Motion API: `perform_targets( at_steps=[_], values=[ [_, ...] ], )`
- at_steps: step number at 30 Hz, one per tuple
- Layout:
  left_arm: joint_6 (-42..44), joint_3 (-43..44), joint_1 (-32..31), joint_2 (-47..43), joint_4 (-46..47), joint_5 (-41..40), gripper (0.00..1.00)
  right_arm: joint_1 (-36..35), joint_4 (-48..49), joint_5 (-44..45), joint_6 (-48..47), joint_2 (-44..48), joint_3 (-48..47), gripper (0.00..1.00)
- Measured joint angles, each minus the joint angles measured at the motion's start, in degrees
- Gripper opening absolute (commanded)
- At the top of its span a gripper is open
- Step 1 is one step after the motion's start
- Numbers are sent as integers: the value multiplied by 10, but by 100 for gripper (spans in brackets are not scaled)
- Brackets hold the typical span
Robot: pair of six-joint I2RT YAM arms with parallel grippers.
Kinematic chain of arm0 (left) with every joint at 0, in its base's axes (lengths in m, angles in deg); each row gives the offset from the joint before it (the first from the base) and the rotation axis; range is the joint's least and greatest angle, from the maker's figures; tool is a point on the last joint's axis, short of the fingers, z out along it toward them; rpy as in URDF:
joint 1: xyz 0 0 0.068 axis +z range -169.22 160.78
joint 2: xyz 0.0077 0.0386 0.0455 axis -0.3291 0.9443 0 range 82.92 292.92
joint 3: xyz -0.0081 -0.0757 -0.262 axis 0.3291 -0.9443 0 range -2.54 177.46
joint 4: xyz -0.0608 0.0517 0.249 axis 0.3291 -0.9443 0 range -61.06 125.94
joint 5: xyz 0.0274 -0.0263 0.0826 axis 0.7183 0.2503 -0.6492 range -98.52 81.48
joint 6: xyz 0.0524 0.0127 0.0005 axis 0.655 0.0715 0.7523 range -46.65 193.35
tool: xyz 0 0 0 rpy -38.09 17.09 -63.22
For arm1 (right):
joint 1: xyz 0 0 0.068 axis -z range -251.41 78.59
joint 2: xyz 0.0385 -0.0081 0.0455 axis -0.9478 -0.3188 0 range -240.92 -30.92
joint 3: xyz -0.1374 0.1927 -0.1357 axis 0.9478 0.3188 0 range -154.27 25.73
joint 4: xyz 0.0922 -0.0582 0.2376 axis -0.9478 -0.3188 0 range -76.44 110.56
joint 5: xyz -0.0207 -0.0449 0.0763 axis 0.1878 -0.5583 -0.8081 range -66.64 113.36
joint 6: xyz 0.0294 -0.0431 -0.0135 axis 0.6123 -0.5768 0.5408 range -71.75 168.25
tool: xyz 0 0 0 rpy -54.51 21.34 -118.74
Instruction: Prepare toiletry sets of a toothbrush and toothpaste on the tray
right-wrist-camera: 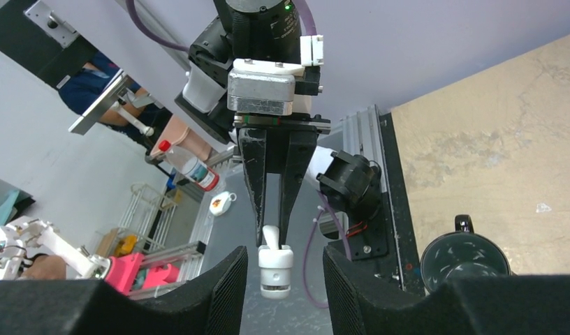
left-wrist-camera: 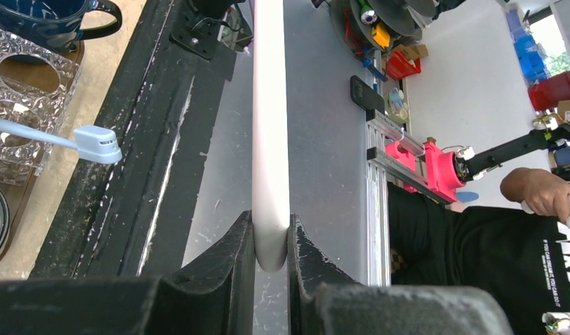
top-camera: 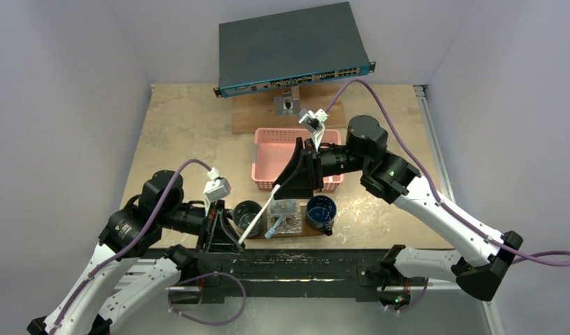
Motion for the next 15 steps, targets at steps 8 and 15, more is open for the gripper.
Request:
perform_targets(
  at_steps=[8,15],
  values=[
    [3,2,0,3,-7,-8,0,0,0,-10,0,0,0,42],
    [7,3,0,7,-13,-12,0,-2,0,-12,0,0,0,32]
  ],
)
